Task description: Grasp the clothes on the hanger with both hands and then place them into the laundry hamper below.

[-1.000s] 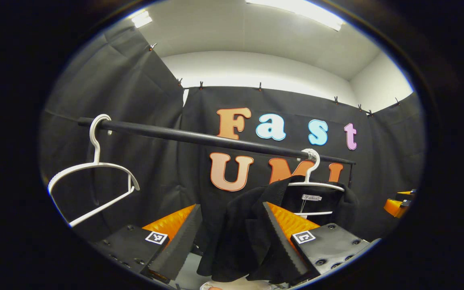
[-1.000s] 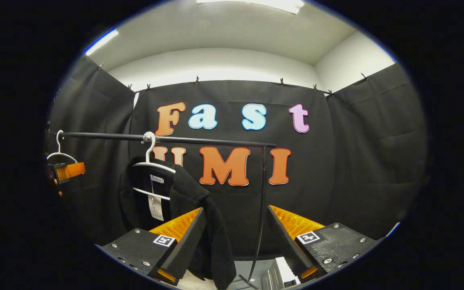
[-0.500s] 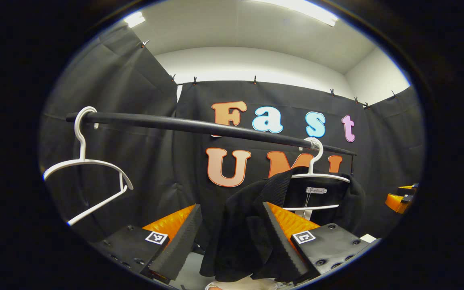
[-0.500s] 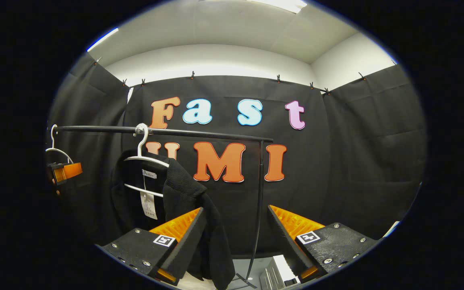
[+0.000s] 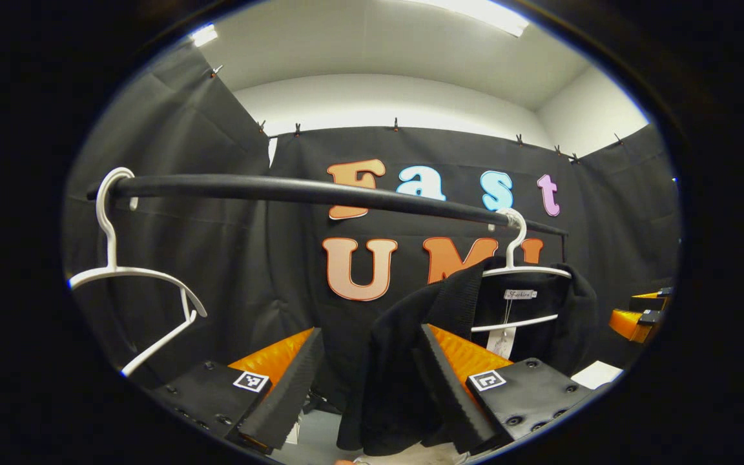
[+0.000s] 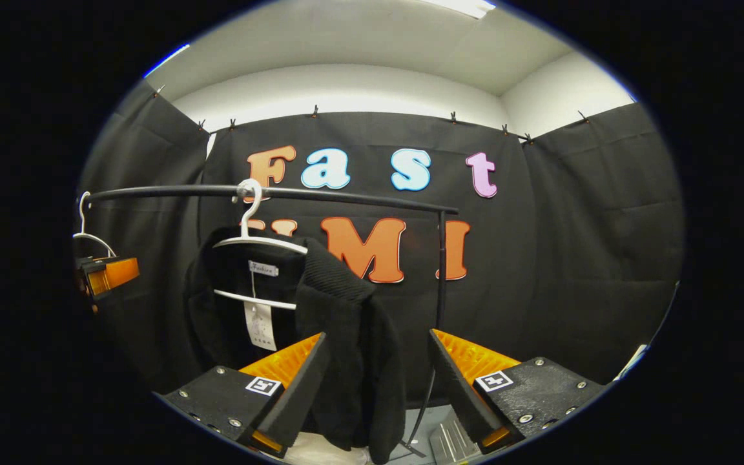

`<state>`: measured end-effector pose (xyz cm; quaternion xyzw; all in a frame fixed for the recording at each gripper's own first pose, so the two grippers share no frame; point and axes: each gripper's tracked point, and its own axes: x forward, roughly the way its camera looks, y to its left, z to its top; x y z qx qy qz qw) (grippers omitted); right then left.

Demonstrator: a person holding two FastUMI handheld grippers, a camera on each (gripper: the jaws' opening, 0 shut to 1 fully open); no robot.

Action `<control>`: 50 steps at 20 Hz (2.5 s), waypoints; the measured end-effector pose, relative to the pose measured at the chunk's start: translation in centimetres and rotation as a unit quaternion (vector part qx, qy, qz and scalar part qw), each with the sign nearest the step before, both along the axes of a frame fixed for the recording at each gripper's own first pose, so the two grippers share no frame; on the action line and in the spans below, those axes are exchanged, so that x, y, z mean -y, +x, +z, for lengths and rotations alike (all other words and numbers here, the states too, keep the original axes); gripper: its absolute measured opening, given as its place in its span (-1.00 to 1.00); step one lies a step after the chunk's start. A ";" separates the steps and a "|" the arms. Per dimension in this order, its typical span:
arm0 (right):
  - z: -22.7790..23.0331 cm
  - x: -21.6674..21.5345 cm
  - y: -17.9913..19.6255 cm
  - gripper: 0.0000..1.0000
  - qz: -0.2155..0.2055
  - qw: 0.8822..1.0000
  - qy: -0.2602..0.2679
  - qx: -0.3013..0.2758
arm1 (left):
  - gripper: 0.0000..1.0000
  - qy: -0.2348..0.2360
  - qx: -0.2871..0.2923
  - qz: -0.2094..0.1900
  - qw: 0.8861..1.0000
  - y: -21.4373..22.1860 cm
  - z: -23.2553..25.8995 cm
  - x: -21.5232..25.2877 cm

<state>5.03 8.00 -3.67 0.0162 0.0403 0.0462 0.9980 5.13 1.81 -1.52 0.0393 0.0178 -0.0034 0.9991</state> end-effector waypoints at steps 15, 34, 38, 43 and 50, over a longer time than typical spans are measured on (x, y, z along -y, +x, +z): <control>-10.4 -5.5 5.7 0.88 -0.039 0.996 0.008 -0.076 | 0.86 -0.001 -0.031 -0.016 0.999 2.5 -2.8 -2.6; -13.2 -4.0 10.2 -0.76 -0.017 0.994 0.050 -0.092 | 0.93 0.001 -0.046 -0.053 0.998 4.4 -5.0 2.4; -12.8 -3.4 9.2 -0.89 -0.007 0.995 0.042 -0.092 | 0.93 -0.003 -0.051 -0.065 0.997 4.9 -6.1 4.0; -12.0 -2.5 7.9 -0.91 0.001 0.995 0.042 -0.089 | 0.94 -0.003 -0.062 -0.075 0.995 5.1 -7.6 5.4; -10.9 -0.8 6.3 -0.91 0.007 0.995 0.047 -0.084 | 0.94 0.003 -0.062 -0.079 0.995 6.9 -9.4 6.7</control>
